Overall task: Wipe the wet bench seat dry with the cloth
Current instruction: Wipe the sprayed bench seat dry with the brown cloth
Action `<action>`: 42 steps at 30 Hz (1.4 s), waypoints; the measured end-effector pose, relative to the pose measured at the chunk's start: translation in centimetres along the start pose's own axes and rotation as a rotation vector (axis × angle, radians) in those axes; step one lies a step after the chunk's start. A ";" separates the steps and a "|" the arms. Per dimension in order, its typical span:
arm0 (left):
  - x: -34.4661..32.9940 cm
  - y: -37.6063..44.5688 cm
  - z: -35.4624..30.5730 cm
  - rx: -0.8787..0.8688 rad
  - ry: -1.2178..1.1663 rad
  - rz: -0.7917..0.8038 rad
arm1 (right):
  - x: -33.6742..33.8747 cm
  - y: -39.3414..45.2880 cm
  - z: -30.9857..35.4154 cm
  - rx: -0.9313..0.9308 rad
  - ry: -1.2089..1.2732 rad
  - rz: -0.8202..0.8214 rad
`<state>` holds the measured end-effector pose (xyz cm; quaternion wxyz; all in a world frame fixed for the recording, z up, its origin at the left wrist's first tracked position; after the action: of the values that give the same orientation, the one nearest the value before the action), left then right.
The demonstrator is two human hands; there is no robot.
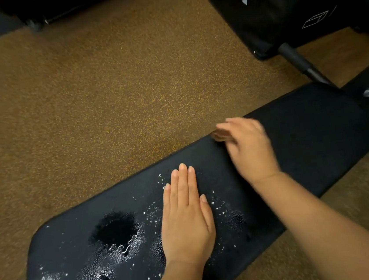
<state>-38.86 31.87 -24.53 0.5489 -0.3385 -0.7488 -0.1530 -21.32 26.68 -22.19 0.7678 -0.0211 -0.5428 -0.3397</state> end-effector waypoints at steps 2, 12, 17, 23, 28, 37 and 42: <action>-0.1 0.0 0.1 -0.005 0.003 0.008 | -2.8 0.3 4.4 0.102 0.067 0.036; -0.1 0.0 0.1 0.002 -0.017 -0.006 | 0.0 -0.4 0.1 0.057 -0.005 0.011; -0.1 -0.1 0.1 -0.015 0.002 -0.012 | -0.7 -5.3 5.4 0.262 0.129 0.165; 0.1 -0.1 0.0 -0.003 0.011 -0.025 | 2.9 -5.4 -0.7 0.098 0.000 0.132; 0.6 -0.1 0.0 -0.034 0.010 -0.002 | -0.2 -7.8 7.1 0.209 0.119 0.149; 0.9 -3.6 3.4 0.088 0.042 -0.045 | 1.3 -8.3 4.3 0.026 0.046 0.043; 0.6 -3.4 3.6 0.064 0.051 -0.055 | 1.5 -12.1 7.1 0.353 0.090 0.214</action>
<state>-43.86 31.73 -24.71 0.5740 -0.2963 -0.7479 -0.1527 -33.48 19.50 -22.09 0.8147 0.0713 -0.5538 -0.1565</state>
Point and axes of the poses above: each hand's wrist, its own y-axis towards the middle knuckle, its own x-axis out of the back of the hand, z = x × y, the point moved 7 cm from there along y, towards the middle knuckle, and after that the axes turned 15 degrees about x, right-handed, at the moved point
